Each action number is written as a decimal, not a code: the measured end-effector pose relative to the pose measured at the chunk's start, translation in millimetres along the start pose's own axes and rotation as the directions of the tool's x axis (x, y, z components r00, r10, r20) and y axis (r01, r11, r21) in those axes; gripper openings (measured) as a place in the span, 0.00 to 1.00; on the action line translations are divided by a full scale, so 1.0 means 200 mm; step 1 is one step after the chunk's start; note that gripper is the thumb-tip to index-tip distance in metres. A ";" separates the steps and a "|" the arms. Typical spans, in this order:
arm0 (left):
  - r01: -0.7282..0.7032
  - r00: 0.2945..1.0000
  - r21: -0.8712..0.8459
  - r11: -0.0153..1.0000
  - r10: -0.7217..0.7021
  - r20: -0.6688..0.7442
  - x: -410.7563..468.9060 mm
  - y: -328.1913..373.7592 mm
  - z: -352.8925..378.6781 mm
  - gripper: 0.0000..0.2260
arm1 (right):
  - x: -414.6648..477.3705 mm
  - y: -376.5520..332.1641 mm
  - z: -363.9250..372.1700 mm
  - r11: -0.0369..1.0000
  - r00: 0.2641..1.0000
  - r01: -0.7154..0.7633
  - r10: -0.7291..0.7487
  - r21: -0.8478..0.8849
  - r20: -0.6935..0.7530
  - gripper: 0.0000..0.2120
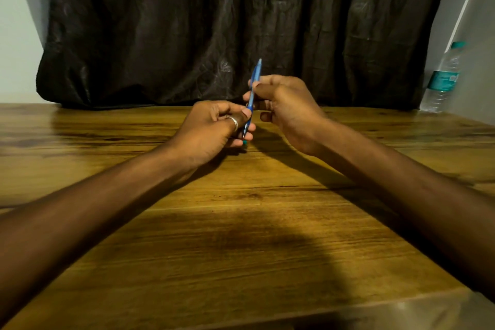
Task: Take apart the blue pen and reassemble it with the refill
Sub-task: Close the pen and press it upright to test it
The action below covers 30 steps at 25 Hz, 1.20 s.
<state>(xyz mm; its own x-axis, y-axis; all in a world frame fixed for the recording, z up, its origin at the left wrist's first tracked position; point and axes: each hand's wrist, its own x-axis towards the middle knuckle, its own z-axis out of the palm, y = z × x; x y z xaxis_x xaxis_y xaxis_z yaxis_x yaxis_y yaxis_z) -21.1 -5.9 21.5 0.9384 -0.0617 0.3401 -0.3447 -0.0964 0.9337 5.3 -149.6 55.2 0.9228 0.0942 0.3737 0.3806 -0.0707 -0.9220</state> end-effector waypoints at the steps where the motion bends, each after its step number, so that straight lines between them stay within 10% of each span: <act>1: -0.015 1.000 0.017 1.000 0.015 -0.005 0.01 0.00 -0.01 0.06 | 0.00 0.01 0.00 1.000 1.000 0.014 -0.014 -0.013 -0.010 0.07; 10: -0.156 0.977 0.760 0.631 0.214 0.023 0.08 -0.10 -0.17 0.09 | 0.03 0.05 -0.06 0.959 0.993 0.012 -0.045 -0.285 -0.112 0.04; 30: -0.122 0.989 0.822 0.556 0.140 0.052 0.09 -0.14 -0.12 0.10 | 0.07 0.18 -0.05 0.693 0.999 0.005 0.022 -0.721 0.028 0.07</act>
<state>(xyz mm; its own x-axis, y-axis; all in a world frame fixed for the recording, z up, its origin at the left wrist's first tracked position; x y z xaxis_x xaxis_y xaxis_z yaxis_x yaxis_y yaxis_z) 6.5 18.9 5.2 0.8784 -0.1265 0.4609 -0.3266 -0.8629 0.3857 32.7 -161.5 27.8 0.9289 0.1208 0.3501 0.3120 -0.7646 -0.5639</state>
